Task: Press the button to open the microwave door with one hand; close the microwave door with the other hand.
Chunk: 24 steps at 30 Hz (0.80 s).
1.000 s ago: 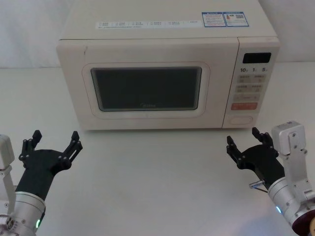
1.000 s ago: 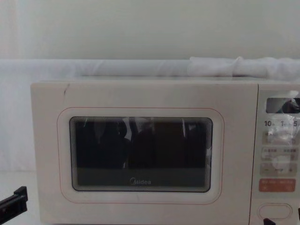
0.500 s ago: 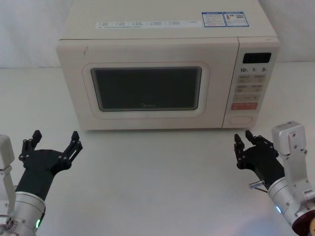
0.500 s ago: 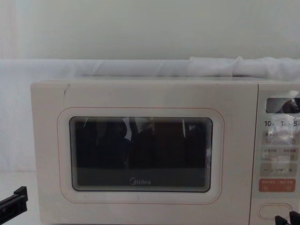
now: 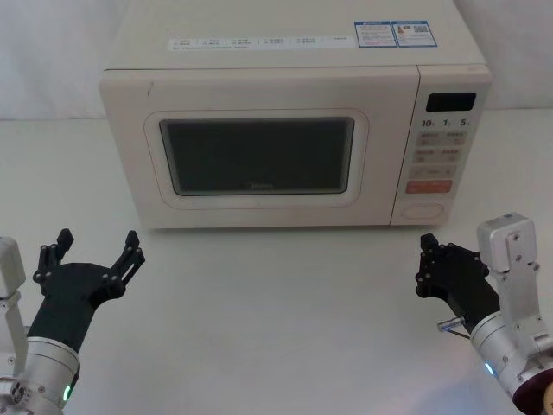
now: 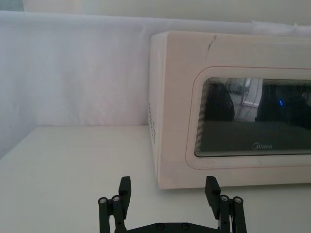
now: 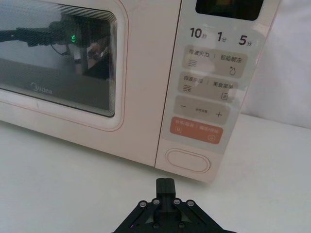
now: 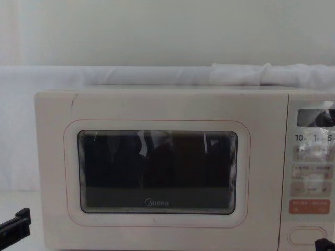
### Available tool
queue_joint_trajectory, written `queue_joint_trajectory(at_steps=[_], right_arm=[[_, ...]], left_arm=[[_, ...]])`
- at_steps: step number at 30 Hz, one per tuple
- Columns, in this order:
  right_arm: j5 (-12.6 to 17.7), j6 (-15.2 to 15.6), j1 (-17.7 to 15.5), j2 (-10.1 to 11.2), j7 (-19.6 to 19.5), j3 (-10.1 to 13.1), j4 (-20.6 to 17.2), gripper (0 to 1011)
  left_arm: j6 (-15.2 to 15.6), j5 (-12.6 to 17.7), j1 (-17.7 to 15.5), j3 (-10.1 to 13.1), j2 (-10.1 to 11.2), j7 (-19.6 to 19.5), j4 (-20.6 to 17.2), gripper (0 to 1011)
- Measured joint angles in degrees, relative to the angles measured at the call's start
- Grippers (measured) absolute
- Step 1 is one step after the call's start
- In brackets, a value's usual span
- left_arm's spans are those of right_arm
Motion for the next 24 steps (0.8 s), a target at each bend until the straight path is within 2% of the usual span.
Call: queue_joint_trajectory(at_steps=[3, 11, 24], right_arm=[[0.2, 0.0, 0.2, -0.1, 0.5, 0.1, 0.1, 0], [3.6, 0.8, 1.0, -0.2, 2.9, 1.1, 0.7, 0], [12.4, 3.1, 2.4, 0.3, 6.8, 3.0, 2.9, 0]], left_arm=[[0.0, 0.0, 0.0, 0.0, 0.0, 0.0, 0.0, 1001], [0.0, 0.0, 0.0, 0.0, 0.0, 0.0, 0.0, 1001], [0.0, 0.0, 0.0, 0.0, 0.0, 0.0, 0.0, 1001]])
